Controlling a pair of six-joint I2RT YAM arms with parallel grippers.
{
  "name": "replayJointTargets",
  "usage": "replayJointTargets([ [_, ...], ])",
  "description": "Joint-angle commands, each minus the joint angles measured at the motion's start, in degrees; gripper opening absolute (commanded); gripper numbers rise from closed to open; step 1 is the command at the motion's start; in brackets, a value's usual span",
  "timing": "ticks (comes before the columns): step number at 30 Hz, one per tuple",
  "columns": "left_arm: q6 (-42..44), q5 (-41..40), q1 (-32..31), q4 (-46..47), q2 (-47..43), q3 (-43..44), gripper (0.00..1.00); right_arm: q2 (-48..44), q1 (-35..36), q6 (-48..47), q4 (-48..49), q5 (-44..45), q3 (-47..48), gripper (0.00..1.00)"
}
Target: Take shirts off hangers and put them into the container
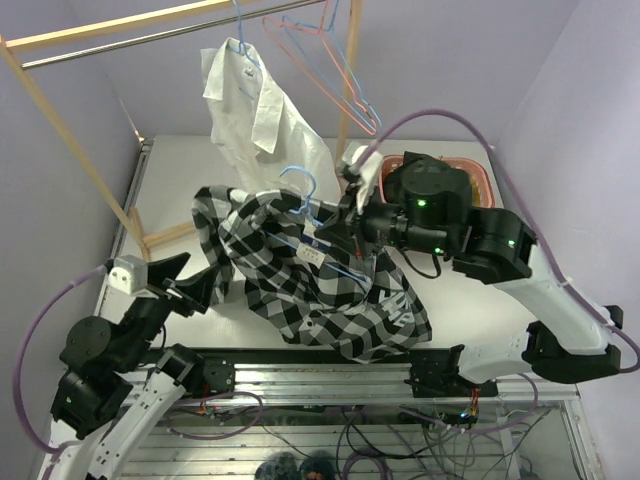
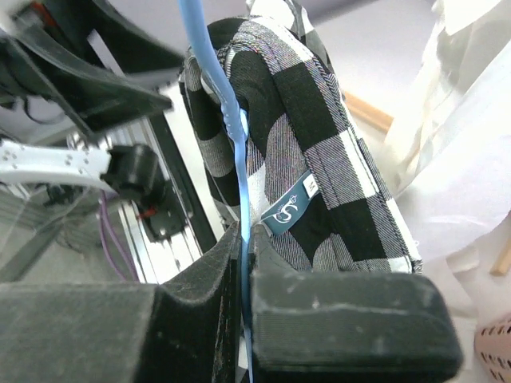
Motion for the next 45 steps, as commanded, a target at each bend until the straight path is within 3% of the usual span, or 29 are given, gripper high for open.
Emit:
replayJointTargets([
  [1,-0.2,-1.2,0.4,2.8,-2.7,0.6,0.81,2.3,0.1,-1.5,-5.5,-0.2,-1.9,0.0],
  [3,-0.2,-0.8,0.8,3.5,-3.7,0.3,0.82,1.9,0.1,-1.4,-3.9,-0.3,-4.4,0.0],
  [5,0.1,-0.2,1.7,4.1,-4.3,0.0,1.0,1.6,0.0,-1.1,-2.7,-1.4,-6.4,0.0],
  [12,2.3,9.1,6.0,7.4,2.9,-0.8,0.99,3.0,0.0,0.0,0.7,-4.5,-9.3,0.0],
  [17,6.6,12.4,6.7,6.6,14.0,1.8,0.94,6.1,0.1,-0.4,0.2,-4.2,-3.6,0.0],
  [23,7.4,14.8,6.7,8.2,20.1,4.7,0.93,9.5,0.0,-0.1,-0.8,-6.3,1.4,0.0],
  [31,7.8,13.8,6.7,12.4,22.7,4.9,0.9,12.1,0.0,0.3,-1.7,-14.9,4.7,0.0],
  [38,10.2,9.8,6.7,13.8,17.3,5.5,0.89,14.6,0.0,2.8,-7.8,-16.6,10.6,0.0],
  [45,15.0,1.5,6.5,-1.2,22.6,17.6,0.86,13.4,-0.1,6.2,-9.4,-9.4,12.1,0.0],
])
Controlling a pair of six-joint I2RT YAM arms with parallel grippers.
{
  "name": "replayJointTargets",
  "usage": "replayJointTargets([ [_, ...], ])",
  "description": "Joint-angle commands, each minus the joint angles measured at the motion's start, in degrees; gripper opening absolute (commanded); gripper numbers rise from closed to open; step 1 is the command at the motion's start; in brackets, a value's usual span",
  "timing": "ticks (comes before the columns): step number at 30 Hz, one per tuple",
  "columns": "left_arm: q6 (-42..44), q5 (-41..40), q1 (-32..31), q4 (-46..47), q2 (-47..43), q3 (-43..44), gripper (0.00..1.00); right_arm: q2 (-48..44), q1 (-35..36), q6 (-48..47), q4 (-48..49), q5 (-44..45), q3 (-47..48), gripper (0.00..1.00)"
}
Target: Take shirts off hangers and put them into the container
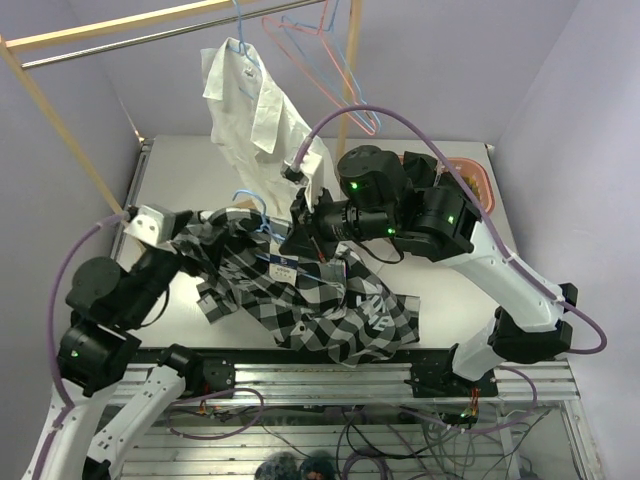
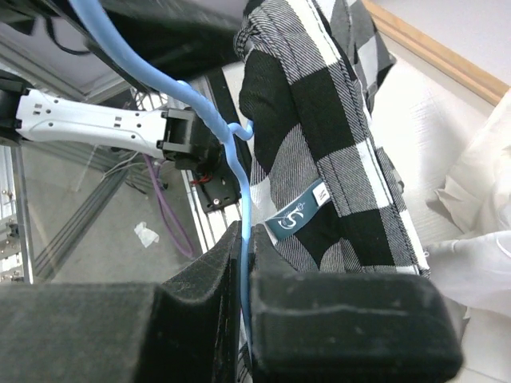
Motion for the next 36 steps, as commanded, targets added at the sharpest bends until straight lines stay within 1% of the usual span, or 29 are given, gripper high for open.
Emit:
replayJointTargets([
  [1,3.4,-8.7,0.1,-8.3,5.3,8.9,0.86,-1.7,0.1,3.0,-1.5,3.4,0.6,0.0],
  [6,3.6,-17.6,0.1,-16.3,10.3,13.2,0.88,-4.1,0.0,4.3,-1.2,7.3,-1.9,0.0],
  [9,3.8,-20.5,0.1,-19.3,11.4,14.6,0.87,-5.4,-0.1,4.6,-0.6,8.7,-3.6,0.0],
  [11,4.6,-19.7,0.1,-18.9,9.7,13.9,0.86,-6.5,-0.2,4.9,0.1,9.2,-5.1,0.0],
  [14,6.5,-18.7,0.3,-15.4,4.5,10.2,0.87,-7.6,-0.6,5.3,1.4,9.6,-6.8,0.0],
  [15,6.7,-19.3,0.2,-14.9,3.3,9.3,0.87,-7.7,-0.6,5.5,1.6,9.8,-7.0,0.0],
  [18,6.4,-22.4,0.2,-14.6,3.3,8.3,0.88,-7.5,-0.9,5.9,2.1,9.8,-6.8,0.0],
  [21,2.9,-29.5,0.2,-16.5,7.9,10.6,0.92,-7.4,-0.9,6.1,2.4,9.9,-7.0,0.0],
  [23,-2.3,-32.2,0.2,-19.7,12.5,14.8,0.98,-8.0,-0.9,6.3,2.9,10.2,-8.0,0.0],
  [24,-4.8,-32.3,0.2,-19.7,14.2,16.6,1.0,-8.4,-0.8,6.3,3.2,10.3,-8.8,0.0],
  [25,-5.7,-29.1,0.2,-18.4,15.4,18.1,1.0,-8.9,-0.9,6.3,3.7,10.3,-9.5,0.0],
  [26,-5.6,-20.5,0.2,-16.2,16.1,19.1,1.0,-9.2,-0.9,6.3,3.8,10.2,-10.1,0.0],
  [28,-4.6,-6.1,0.2,-9.9,17.3,20.6,1.0,-10.0,-0.9,6.0,3.4,10.2,-10.8,0.0],
  [29,-3.5,0.0,0.2,-8.1,18.3,21.9,0.99,-10.3,-0.9,5.9,3.1,10.3,-11.1,0.0],
  [30,-2.0,3.4,0.2,-7.4,19.8,23.9,0.97,-10.6,-0.9,5.7,2.7,10.2,-11.1,0.0],
  [32,1.7,6.7,0.1,-10.5,23.7,28.9,0.91,-10.9,-0.9,5.6,1.8,10.2,-10.9,0.0],
  [33,3.7,6.2,0.2,-13.3,24.8,31.6,0.89,-10.9,-0.8,5.5,1.2,10.1,-10.4,0.0],
  [34,5.3,4.0,0.2,-14.8,25.1,32.4,0.87,-11.0,-0.9,5.5,0.7,10.1,-10.1,0.0],
  [36,8.4,-1.7,0.2,-14.9,23.1,30.7,0.86,-11.1,-0.9,5.3,0.1,10.2,-9.7,0.0],
])
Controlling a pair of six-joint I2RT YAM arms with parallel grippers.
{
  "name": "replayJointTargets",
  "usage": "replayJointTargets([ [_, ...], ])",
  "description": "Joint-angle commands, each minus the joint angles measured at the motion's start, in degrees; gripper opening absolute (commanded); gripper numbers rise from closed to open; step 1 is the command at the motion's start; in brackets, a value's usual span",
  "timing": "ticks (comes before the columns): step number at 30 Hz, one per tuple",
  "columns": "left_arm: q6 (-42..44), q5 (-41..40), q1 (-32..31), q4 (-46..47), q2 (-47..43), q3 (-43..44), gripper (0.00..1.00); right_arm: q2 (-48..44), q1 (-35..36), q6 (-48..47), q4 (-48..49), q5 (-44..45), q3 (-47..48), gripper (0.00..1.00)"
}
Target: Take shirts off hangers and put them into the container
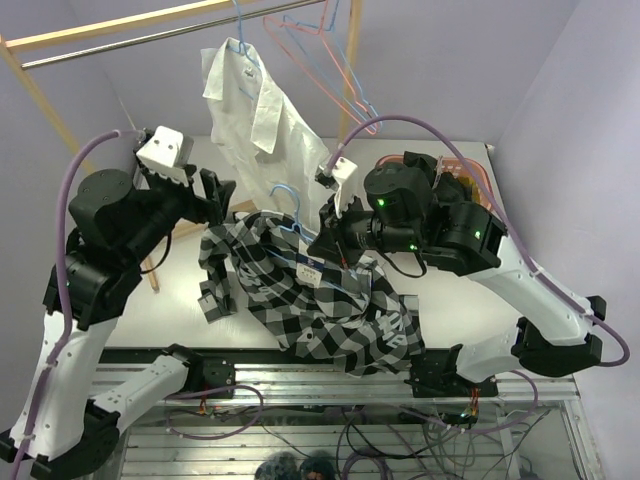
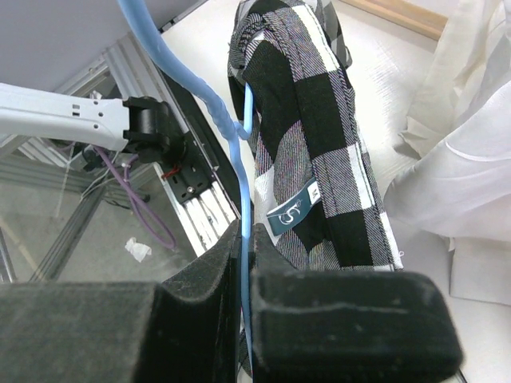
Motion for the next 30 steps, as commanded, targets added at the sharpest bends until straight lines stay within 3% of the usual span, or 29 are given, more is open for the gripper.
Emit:
replayJointTargets([
  [1,8.4,-1.8,0.2,0.4,-4.1,-1.1,0.87,-2.0,-0.2,-0.3,-0.3,0.5,1.6,0.0],
  [4,12.4,-7.7,0.3,4.7,-11.3,-8.8,0.87,-1.8,-0.3,-0.5,0.3,0.7,1.0,0.0],
  [7,15.3,-9.5,0.4,2.1,-12.4,-12.2,0.87,-0.5,-0.3,-0.5,0.9,-0.6,0.9,0.0],
  [15,14.2,-0.5,-0.2,-4.6,-8.5,-14.4,0.86,1.5,-0.5,-0.1,1.8,-1.5,1.1,0.0],
  [22,13.5,3.3,0.5,-5.2,-15.1,-14.2,0.87,2.7,-1.2,0.4,3.2,-5.1,0.5,0.0],
  [25,14.8,-2.3,2.8,-4.3,-17.1,-16.0,0.85,3.9,-1.5,1.2,4.2,-7.2,1.5,0.0],
  [30,8.0,-24.8,3.3,-4.7,-14.6,-14.9,0.85,5.0,-1.5,1.8,4.5,-6.8,2.7,0.0],
])
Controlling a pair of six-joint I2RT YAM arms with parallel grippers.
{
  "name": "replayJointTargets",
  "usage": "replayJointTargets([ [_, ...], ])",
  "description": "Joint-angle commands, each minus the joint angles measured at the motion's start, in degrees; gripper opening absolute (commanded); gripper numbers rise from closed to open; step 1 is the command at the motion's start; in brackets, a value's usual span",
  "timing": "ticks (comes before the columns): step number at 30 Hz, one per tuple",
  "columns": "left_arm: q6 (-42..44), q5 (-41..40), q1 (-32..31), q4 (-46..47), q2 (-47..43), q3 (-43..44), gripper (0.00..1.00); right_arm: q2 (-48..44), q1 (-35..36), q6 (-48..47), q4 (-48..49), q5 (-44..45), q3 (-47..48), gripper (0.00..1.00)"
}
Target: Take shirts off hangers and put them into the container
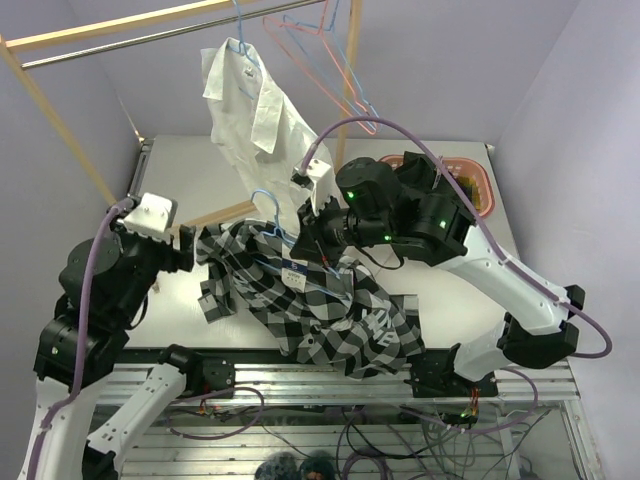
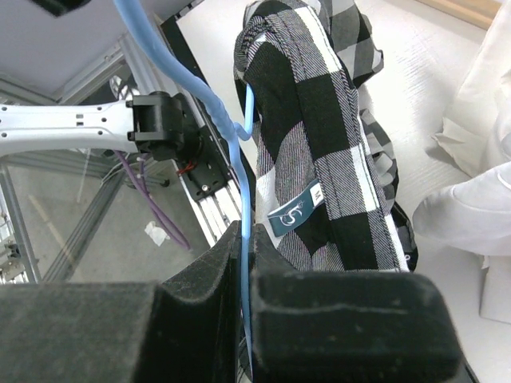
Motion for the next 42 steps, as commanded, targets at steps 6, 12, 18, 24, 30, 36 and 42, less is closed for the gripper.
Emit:
replayJointTargets([
  [6,-22.4,-15.7,0.8,-1.5,15.3,5.9,1.0,-1.7,-0.4,1.5,4.7,-0.3,-1.4,0.0],
  [12,-25.0,24.8,2.0,9.5,26.3,8.6,0.99,-4.8,-0.3,1.2,5.2,0.4,-4.1,0.0],
  [18,-19.8,43.1,8.0,10.4,26.6,13.8,0.99,-7.5,-0.4,0.9,4.8,0.8,-6.2,0.0],
  [24,-5.7,29.3,8.4,-0.3,23.3,21.5,0.96,-8.5,-1.1,0.6,4.5,-0.2,-7.8,0.0],
  [30,-4.9,32.4,8.3,9.1,13.5,13.4,0.99,-6.4,-2.8,-0.4,4.1,-3.0,-7.5,0.0],
  [36,-4.4,41.0,8.3,11.3,11.8,5.3,0.98,-5.2,-5.1,-0.6,5.9,-11.6,-7.6,0.01],
  [42,-4.5,41.3,8.1,14.3,11.5,-2.5,0.97,-4.2,-5.1,-0.9,6.7,-15.7,-6.9,0.01],
])
